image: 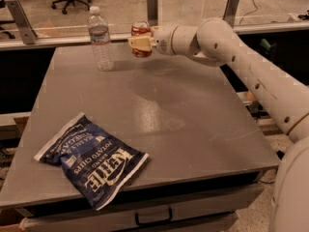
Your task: Move coke can near water bottle
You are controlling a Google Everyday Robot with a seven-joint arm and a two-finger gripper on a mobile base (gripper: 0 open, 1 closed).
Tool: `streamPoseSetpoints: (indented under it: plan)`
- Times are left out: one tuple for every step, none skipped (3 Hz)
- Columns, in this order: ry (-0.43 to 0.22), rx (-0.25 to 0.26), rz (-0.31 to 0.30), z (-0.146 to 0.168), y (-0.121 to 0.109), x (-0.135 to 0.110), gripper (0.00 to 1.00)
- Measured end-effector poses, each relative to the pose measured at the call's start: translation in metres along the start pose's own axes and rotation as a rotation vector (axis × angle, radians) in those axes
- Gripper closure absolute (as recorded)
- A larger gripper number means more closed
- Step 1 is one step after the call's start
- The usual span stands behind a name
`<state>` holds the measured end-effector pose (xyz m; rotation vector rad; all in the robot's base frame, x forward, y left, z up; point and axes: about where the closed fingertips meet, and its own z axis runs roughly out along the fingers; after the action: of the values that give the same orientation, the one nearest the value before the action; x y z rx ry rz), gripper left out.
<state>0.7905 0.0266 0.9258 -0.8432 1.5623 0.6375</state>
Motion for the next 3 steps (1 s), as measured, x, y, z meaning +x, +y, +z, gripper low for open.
streamPoseSetpoints:
  plan:
    - [-0.017,-0.03,0.029,0.02,0.009,0.015,1.0]
    - [-0.023,-0.067,0.049,0.034,0.018,0.022,0.83]
    - [-0.019,-0.091,0.064,0.04,0.026,0.028,0.61]
